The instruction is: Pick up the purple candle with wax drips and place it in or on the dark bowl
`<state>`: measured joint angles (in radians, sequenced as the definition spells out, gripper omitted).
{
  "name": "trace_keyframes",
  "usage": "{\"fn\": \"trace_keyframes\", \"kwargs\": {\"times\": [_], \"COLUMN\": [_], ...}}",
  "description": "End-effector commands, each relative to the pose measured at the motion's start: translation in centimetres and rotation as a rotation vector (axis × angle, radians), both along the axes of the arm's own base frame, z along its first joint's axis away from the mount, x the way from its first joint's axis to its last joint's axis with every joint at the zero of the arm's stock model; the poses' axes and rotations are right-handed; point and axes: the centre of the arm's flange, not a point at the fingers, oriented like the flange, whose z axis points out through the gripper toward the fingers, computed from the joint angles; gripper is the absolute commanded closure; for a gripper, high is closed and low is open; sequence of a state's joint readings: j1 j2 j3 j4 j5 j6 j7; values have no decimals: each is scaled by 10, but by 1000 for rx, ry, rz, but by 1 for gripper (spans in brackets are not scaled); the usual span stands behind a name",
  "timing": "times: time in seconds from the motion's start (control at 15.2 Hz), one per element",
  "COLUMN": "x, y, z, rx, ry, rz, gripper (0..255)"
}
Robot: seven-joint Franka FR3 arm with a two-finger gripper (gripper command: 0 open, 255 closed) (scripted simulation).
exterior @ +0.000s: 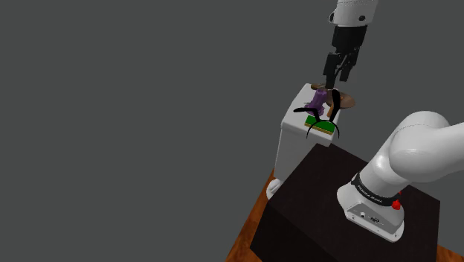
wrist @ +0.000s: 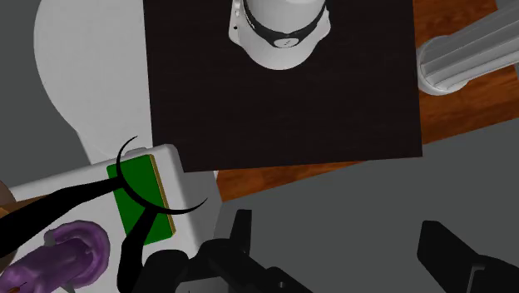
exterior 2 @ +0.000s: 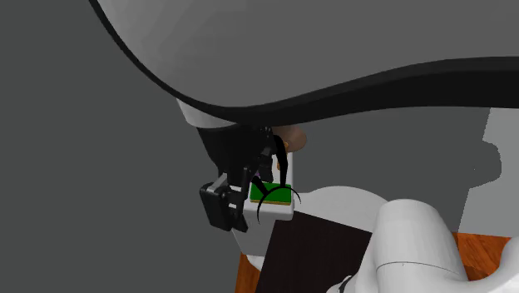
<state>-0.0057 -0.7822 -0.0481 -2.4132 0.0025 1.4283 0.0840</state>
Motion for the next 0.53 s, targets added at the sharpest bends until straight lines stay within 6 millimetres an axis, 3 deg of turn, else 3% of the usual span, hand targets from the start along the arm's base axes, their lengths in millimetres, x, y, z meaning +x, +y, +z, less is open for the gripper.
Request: {"fn": "trace_keyframes", "kwargs": {"times": [0.0, 0.46], "x": [0, 24], "y": [0, -71], "z": [0, -47], "rx": [0, -26], "ry": [0, -3], "rz": [0, 19], "gripper": [0, 0]}}
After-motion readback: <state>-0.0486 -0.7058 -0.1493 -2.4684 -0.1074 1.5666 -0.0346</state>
